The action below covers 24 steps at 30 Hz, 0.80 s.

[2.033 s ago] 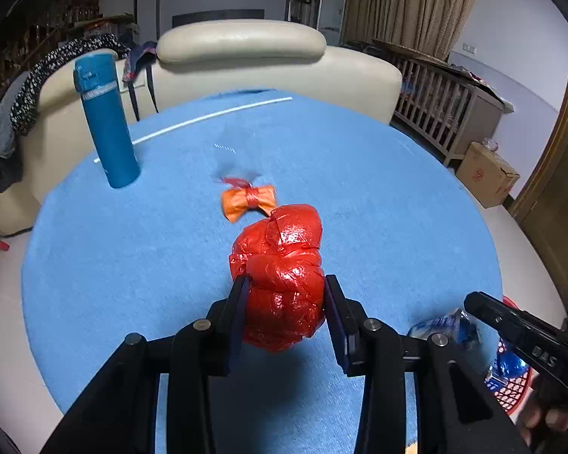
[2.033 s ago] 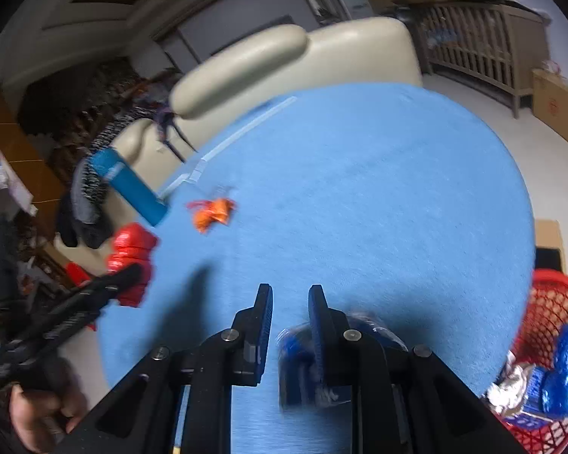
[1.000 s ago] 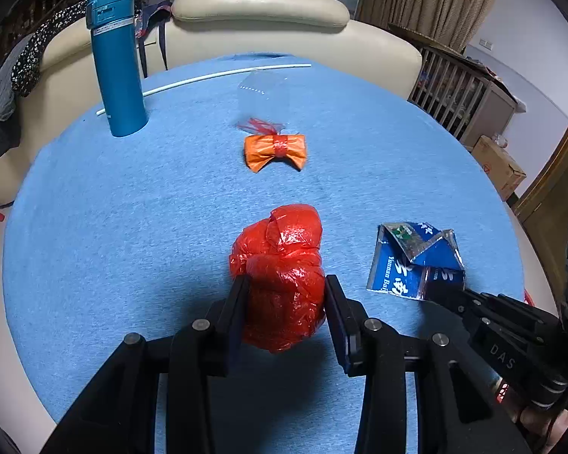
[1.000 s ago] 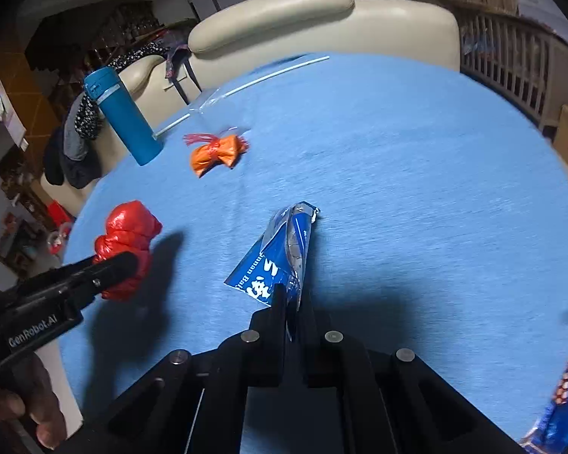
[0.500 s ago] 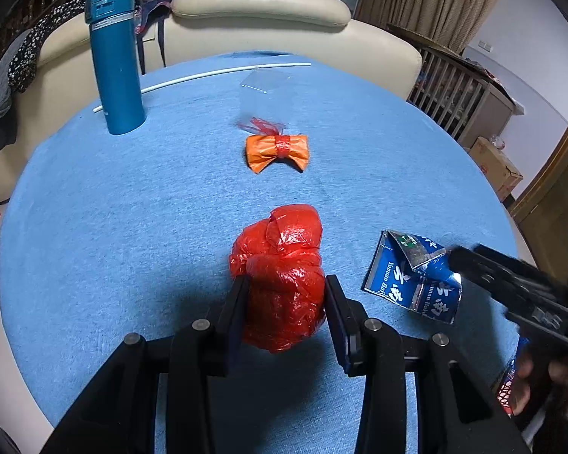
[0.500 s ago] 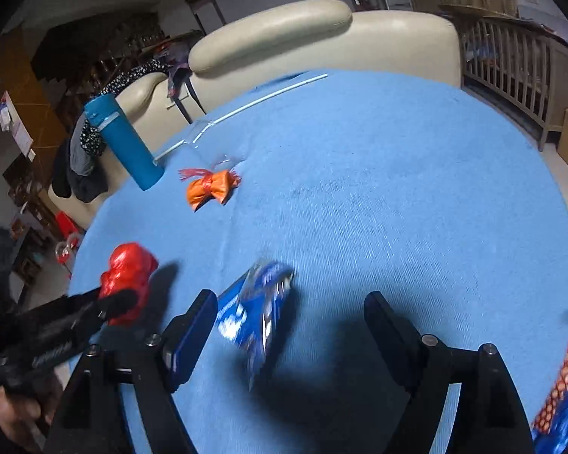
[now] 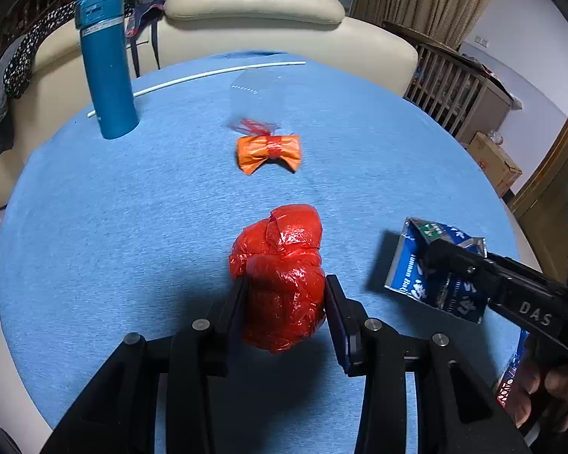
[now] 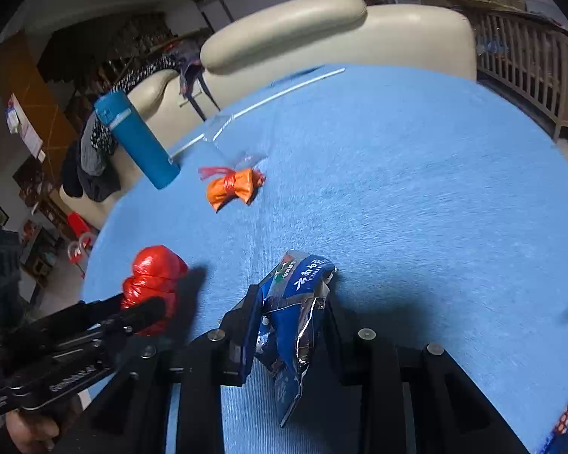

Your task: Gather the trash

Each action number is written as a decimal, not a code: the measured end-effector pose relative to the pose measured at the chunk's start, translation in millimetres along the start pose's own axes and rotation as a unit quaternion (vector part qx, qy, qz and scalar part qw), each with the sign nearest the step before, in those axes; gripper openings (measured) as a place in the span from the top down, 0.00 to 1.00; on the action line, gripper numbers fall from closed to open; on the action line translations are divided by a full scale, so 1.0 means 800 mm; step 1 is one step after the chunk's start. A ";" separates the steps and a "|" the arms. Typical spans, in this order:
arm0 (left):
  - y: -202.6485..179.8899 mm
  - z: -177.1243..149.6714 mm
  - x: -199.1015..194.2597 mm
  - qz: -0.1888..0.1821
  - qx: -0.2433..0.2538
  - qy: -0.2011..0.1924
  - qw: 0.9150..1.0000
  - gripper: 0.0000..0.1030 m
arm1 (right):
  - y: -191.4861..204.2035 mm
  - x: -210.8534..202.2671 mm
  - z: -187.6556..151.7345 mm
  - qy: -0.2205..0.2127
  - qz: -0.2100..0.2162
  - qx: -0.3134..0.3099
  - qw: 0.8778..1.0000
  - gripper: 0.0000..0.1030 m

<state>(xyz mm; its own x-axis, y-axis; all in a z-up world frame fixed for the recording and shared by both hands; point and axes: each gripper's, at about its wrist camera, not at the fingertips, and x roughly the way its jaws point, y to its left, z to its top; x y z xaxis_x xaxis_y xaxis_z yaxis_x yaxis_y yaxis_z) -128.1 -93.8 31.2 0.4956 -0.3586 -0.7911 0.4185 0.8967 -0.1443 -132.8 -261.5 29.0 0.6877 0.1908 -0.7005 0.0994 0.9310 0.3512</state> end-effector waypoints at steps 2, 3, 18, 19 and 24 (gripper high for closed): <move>-0.005 -0.001 -0.004 0.000 0.004 -0.002 1.000 0.60 | -0.005 -0.011 -0.001 -0.007 -0.001 0.007 1.000 0.68; -0.008 -0.001 -0.006 0.001 0.006 -0.002 1.000 0.60 | -0.007 -0.015 0.000 -0.009 -0.002 0.010 1.000 0.68; -0.044 -0.008 -0.048 0.011 0.031 -0.025 0.999 0.60 | -0.013 -0.092 -0.020 -0.057 -0.009 0.024 0.998 0.68; -0.046 -0.009 -0.049 0.010 0.033 -0.027 0.999 0.60 | -0.015 -0.099 -0.022 -0.061 -0.010 0.025 0.998 0.68; -0.062 -0.009 -0.061 0.009 0.047 -0.037 0.998 0.60 | -0.022 -0.120 -0.029 -0.075 -0.014 0.032 0.997 0.68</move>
<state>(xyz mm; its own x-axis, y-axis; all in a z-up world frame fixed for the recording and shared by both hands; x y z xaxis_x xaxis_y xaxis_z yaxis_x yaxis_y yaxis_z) -178.5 -119.1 73.1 0.5571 -0.3637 -0.7465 0.4772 0.8760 -0.0707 -217.1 -288.9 76.1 0.7830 0.1113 -0.6119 0.1627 0.9130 0.3742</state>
